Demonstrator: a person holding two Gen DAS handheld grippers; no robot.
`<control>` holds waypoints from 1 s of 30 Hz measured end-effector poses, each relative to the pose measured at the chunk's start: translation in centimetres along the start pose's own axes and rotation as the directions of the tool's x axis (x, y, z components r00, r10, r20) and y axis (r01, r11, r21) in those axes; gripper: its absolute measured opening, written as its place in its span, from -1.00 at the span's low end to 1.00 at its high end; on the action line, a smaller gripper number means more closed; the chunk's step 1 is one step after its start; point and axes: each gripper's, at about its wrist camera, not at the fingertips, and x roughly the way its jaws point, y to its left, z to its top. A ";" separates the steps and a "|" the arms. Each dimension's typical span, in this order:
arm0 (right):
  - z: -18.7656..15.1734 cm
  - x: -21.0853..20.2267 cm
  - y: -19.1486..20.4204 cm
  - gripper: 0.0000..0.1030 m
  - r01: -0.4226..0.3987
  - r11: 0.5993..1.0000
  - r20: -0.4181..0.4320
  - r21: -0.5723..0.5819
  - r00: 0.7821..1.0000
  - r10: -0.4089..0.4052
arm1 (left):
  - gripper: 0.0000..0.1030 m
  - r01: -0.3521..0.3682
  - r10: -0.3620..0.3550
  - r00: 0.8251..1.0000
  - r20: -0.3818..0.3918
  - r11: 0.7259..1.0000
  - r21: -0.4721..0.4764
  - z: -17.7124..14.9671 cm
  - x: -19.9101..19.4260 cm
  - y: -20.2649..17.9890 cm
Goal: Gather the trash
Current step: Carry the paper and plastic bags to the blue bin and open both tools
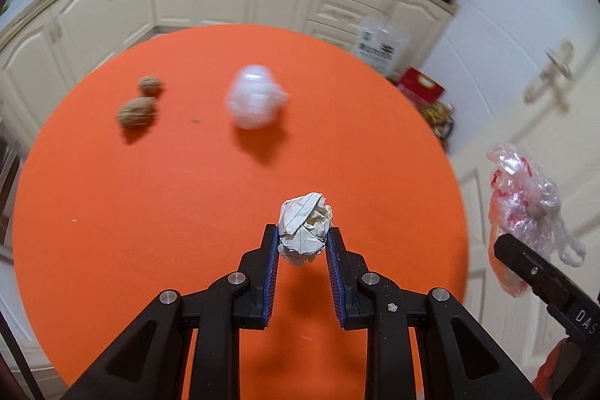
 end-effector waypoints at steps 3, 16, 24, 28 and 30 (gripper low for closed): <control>-1.2 -2.2 -2.3 -0.02 0.038 0.999 0.035 0.037 0.999 -0.039 | -0.59 0.028 -0.027 1.000 -0.014 0.997 0.066 -0.9 0.2 -3.5; -5.3 -8.3 -13.6 -0.02 0.191 0.955 0.070 0.229 0.975 -0.211 | -0.59 0.170 -0.128 0.979 -0.158 0.941 0.293 -3.6 3.8 -15.8; -6.5 -8.5 -17.3 -0.02 0.212 0.930 0.045 0.300 0.971 -0.236 | -0.53 0.189 -0.119 0.970 -0.211 0.915 0.356 -3.0 5.7 -19.6; -6.7 -7.9 -18.5 -0.02 0.203 0.925 0.024 0.321 0.975 -0.223 | -0.24 0.097 -0.012 0.981 -0.196 0.898 0.430 -3.3 7.3 -22.2; -6.6 -7.5 -18.9 -0.02 0.204 0.923 0.015 0.326 0.975 -0.221 | 0.09 0.116 -0.021 0.976 -0.218 0.893 0.434 -3.4 8.0 -23.0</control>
